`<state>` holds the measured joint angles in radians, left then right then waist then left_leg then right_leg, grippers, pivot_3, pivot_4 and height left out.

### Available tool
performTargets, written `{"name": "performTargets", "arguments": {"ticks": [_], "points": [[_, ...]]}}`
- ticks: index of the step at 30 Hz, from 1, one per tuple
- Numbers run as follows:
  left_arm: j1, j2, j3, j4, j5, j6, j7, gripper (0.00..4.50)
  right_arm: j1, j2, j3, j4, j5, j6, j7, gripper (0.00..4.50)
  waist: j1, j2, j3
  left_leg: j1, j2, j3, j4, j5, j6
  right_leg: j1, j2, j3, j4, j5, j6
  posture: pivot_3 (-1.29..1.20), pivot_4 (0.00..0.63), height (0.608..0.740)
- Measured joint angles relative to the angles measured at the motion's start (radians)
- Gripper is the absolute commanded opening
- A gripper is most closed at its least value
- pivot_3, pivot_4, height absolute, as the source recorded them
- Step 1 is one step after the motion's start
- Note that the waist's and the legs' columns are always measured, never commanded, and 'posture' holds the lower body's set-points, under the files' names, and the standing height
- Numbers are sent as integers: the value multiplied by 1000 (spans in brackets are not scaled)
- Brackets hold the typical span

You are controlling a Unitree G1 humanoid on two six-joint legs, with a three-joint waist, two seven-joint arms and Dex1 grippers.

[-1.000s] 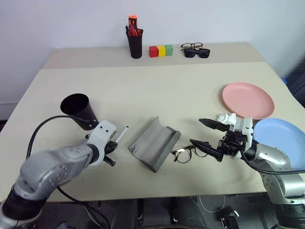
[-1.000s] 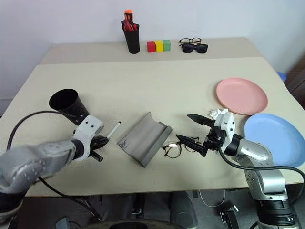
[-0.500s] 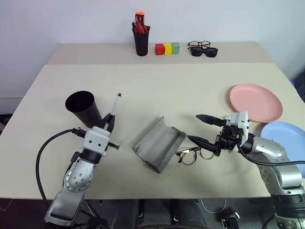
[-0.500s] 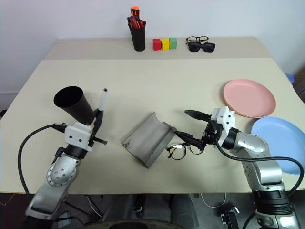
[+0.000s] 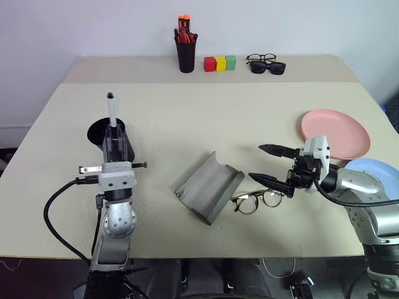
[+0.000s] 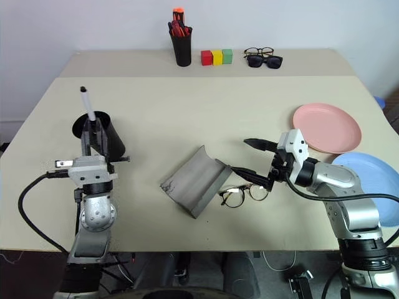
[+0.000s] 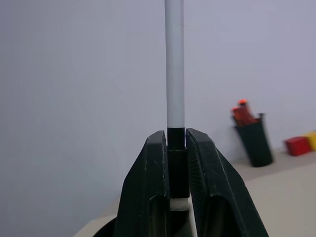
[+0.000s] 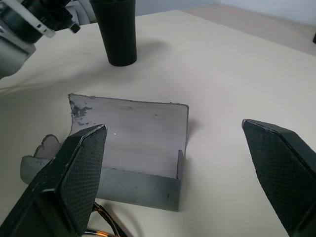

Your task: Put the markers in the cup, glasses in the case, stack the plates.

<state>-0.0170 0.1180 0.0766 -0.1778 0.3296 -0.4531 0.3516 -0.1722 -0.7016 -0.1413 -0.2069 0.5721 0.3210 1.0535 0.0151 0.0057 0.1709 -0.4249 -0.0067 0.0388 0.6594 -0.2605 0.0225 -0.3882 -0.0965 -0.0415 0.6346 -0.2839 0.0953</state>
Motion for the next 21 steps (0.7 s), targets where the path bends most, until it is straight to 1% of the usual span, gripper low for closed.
{"name": "performTargets", "arguments": {"ticks": [4,8,13,21], "points": [[-45,-44,67,2,30,81,71,230,-6,0,0,21,-4,-5,15,4500,0,0,0,-1,0,1,6,-1,3,2,0,0,1,1,3,0,150,740],[-81,-73,94,12,47,157,112,230,-5,2,1,38,-11,-26,30,4500,2,-2,0,-1,0,1,7,-2,3,3,0,0,1,2,4,0,150,740],[-110,-101,96,18,55,211,139,230,-1,4,1,81,-18,-63,55,4500,1,-2,0,-1,0,1,7,-2,4,2,0,0,1,2,4,0,150,740],[-166,-105,83,37,50,244,129,230,14,21,1,113,-38,-121,64,4500,1,-2,0,-1,0,1,7,-2,4,2,0,0,1,2,4,0,150,740]]}}
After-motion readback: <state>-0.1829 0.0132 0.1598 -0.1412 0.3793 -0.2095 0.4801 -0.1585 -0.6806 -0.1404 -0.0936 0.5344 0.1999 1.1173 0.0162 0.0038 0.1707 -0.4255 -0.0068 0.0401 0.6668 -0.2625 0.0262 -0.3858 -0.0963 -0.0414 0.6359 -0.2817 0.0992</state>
